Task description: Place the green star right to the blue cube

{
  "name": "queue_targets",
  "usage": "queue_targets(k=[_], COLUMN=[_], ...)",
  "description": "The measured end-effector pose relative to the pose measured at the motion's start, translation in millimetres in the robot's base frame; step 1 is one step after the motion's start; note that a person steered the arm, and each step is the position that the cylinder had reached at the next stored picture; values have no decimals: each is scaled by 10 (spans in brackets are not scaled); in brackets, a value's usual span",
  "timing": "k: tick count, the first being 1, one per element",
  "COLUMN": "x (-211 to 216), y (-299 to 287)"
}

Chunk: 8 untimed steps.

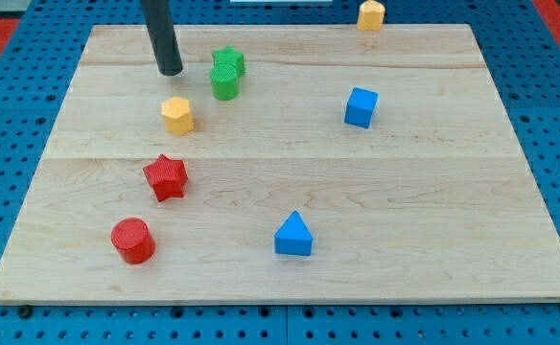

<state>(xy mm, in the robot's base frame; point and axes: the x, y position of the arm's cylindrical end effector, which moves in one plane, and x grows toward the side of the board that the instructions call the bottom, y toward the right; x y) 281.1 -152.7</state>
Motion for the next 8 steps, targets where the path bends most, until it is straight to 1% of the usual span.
queue_targets(k=[1,2,5,7,8], x=[-43,-85,-85,-85,-105], y=[106,468,1282,2354,2609])
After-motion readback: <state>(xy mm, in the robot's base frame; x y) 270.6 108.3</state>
